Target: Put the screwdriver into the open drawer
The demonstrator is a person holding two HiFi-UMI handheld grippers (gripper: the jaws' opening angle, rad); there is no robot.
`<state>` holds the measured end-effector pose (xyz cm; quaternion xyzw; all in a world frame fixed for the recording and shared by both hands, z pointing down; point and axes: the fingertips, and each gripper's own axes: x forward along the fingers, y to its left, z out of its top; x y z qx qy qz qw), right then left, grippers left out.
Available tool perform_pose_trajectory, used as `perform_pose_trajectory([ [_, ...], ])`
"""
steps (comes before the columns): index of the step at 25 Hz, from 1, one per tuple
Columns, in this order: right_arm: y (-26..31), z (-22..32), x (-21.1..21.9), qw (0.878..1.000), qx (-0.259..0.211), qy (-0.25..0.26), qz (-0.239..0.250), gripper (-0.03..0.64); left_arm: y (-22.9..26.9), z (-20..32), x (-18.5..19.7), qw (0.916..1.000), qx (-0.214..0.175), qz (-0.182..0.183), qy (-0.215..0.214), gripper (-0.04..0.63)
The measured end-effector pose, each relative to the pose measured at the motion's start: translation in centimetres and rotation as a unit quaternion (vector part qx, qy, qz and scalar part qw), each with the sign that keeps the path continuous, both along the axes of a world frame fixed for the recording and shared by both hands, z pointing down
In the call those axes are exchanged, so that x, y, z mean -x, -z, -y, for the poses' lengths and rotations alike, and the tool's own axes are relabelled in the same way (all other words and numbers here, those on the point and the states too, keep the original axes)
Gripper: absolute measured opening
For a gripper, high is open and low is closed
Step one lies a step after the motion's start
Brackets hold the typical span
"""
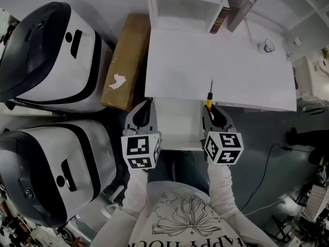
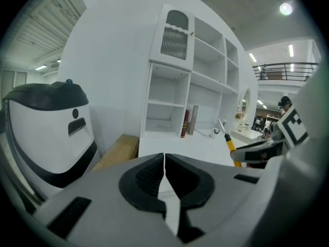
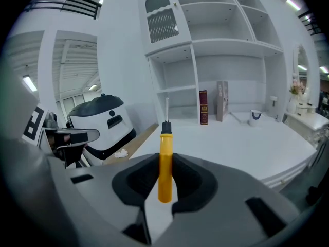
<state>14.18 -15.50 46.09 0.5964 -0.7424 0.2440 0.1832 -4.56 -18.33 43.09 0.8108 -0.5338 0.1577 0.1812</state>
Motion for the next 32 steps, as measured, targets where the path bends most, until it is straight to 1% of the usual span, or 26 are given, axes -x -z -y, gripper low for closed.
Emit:
perform_pose_trajectory([
  [8, -3.3, -0.2, 1.1, 0.998, 0.038, 0.053, 0.001, 0.072, -3.8, -1.1, -0.8, 0.999, 0.043, 0.009, 0.008, 0.009],
  [18, -8.4, -1.7, 3.2, 0.989, 0.09, 0.119, -0.004, 0.072, -8.6, -2.5, -1.1, 0.9957, 0.091, 0.015, 0.008, 0.009],
  [25, -13.0, -2.8, 4.2, 0.974, 0.142, 0.171, -0.032, 0.072, -11.5, -2.8, -0.5, 0.9929, 0.116, 0.019, 0.014, 0.009],
  [32, -17.9, -4.0, 5.0, 0.955, 0.199, 0.213, -0.045, 0.072, -13.7, -3.2, 0.8, 0.9898, 0.137, 0.026, 0.026, 0.009],
])
